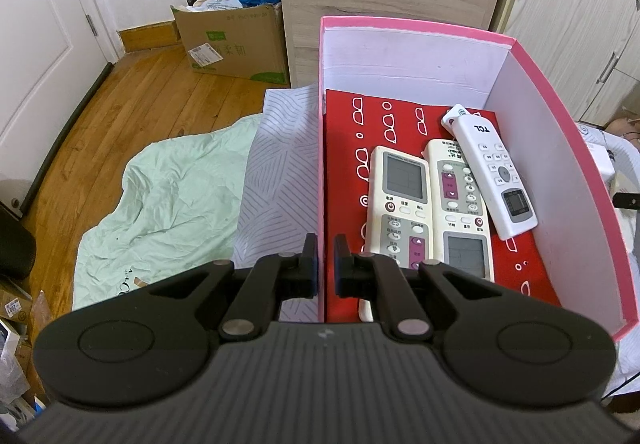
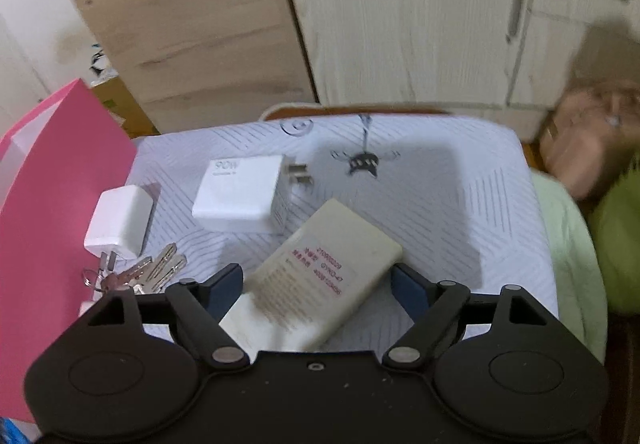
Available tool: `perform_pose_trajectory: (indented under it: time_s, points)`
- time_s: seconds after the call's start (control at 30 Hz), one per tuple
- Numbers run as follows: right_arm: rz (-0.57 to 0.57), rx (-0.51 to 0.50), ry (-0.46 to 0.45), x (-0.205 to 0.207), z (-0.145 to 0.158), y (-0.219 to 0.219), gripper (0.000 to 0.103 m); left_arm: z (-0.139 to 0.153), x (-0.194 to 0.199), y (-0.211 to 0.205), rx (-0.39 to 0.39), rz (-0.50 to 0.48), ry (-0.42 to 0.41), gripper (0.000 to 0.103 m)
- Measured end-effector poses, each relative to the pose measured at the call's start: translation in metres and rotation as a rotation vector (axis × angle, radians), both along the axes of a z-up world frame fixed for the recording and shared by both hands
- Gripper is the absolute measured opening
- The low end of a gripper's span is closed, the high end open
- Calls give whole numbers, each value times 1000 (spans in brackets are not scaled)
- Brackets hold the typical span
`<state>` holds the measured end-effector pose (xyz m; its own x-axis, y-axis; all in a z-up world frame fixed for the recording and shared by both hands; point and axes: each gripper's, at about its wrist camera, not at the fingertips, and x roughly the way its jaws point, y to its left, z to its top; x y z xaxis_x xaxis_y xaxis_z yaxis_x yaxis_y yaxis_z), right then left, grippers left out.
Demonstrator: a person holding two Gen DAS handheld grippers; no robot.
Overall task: Organize rigid objects
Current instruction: 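Grasp the cream remote on the sheet with the right tool, then lower the cream remote into the pink box and open the right tool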
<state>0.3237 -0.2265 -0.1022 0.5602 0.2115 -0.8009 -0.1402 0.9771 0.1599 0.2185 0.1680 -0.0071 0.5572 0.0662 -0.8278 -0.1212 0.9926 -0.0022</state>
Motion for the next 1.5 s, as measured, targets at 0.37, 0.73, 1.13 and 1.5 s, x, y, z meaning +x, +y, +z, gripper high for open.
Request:
perform_pose_trajectory:
  time_s: [0.37, 0.73, 1.13, 1.5]
  points:
    - [107, -27, -54, -6, 15, -13, 21, 0, 0, -1, 2, -1, 0, 6]
    - [8, 144, 96, 1, 6, -20, 52, 0, 0, -1, 0, 1, 0, 6]
    - [144, -128, 6, -12, 1, 28, 73, 1, -1, 0, 2, 1, 0, 7]
    - [127, -16, 120, -10, 7, -5, 65, 3, -2, 1, -1, 3, 2, 7]
